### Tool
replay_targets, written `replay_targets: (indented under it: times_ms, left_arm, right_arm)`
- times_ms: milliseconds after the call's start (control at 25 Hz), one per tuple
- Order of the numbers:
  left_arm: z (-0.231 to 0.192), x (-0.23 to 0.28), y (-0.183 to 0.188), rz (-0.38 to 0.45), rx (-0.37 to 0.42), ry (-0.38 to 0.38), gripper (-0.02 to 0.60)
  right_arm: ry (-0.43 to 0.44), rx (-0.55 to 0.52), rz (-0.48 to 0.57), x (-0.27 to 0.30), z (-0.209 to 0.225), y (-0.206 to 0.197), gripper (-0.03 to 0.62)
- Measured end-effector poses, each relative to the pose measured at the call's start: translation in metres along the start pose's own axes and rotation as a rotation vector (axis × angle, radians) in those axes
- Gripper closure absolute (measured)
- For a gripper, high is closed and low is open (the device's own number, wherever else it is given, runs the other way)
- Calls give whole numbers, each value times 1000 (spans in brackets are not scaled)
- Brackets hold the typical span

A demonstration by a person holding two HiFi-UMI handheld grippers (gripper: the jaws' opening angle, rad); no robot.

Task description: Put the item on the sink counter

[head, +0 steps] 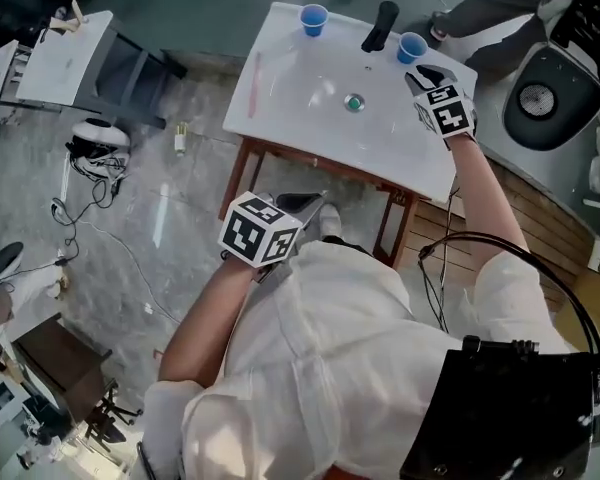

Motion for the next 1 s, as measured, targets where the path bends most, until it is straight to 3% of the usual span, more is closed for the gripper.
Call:
replay_targets:
  times_ms: [360,720,1000]
  left_arm:
    - [-11,8,4,0,-56,45,577]
    - [-14,11,6,4,-97,50,577]
    - [-21,9,3,9,-106,50,577]
  right_arm:
    - [25,-196,-82,58,24,7,502]
    - [68,-240,-160,87,37,1,503]
    - [74,-253,-176,91,33,-1,568]
Point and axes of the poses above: the fingertips, and each gripper's own axes: x forward along the fingers, z to its right, y out of its top, the point moved 4 cm from there along -x, backward along the fingers, and after that the axes turned 8 degrees about -z, right-handed, at the moved point
